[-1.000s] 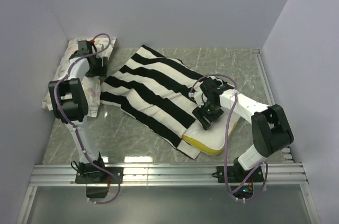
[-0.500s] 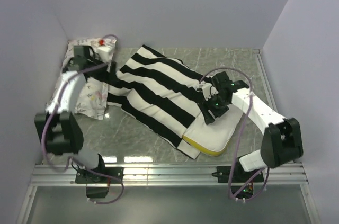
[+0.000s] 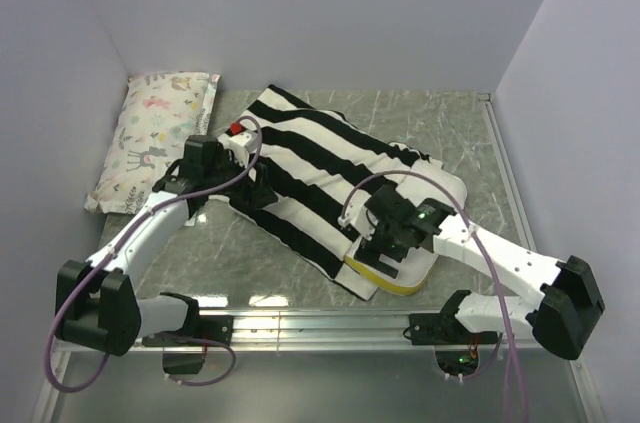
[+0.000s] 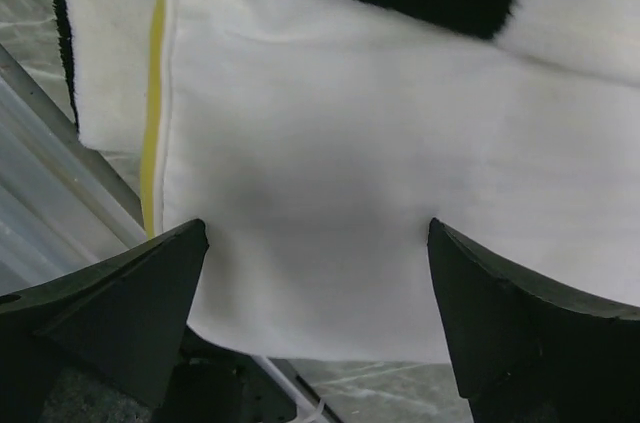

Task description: Put the pillow into the pillowcase

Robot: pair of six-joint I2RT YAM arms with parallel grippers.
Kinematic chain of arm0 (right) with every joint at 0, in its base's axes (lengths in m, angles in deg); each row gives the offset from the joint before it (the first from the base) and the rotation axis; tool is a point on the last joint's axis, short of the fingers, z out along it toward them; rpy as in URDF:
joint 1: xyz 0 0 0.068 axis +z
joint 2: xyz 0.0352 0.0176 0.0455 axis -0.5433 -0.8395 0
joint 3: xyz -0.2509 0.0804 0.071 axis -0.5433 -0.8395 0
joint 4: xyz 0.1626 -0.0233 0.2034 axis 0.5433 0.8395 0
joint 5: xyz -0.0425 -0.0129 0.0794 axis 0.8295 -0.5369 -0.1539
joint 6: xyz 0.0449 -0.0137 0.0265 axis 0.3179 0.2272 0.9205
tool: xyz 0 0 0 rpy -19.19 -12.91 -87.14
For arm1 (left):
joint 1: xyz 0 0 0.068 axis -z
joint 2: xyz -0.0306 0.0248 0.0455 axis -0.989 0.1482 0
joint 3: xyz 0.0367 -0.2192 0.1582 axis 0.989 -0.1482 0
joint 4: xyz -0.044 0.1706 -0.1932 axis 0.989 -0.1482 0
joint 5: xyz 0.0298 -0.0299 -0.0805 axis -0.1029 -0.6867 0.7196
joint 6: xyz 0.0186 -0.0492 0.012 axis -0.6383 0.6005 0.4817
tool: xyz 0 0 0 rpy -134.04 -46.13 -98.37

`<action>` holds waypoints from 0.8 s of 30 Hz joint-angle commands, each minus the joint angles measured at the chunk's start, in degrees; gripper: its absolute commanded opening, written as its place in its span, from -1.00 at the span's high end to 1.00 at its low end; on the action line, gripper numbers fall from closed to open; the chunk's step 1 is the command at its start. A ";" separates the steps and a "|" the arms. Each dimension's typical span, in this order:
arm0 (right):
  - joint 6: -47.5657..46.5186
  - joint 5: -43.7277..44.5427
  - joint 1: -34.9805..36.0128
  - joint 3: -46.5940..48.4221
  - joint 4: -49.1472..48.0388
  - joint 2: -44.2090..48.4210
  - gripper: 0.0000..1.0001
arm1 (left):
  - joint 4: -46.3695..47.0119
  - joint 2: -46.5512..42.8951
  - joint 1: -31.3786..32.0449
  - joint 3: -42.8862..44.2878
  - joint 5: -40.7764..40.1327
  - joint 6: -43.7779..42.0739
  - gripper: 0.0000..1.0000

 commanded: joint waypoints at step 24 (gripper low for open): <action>13.96 -23.05 -11.14 10.86 -12.26 -12.70 1.00 | 9.59 12.35 27.73 6.42 3.87 -0.57 0.99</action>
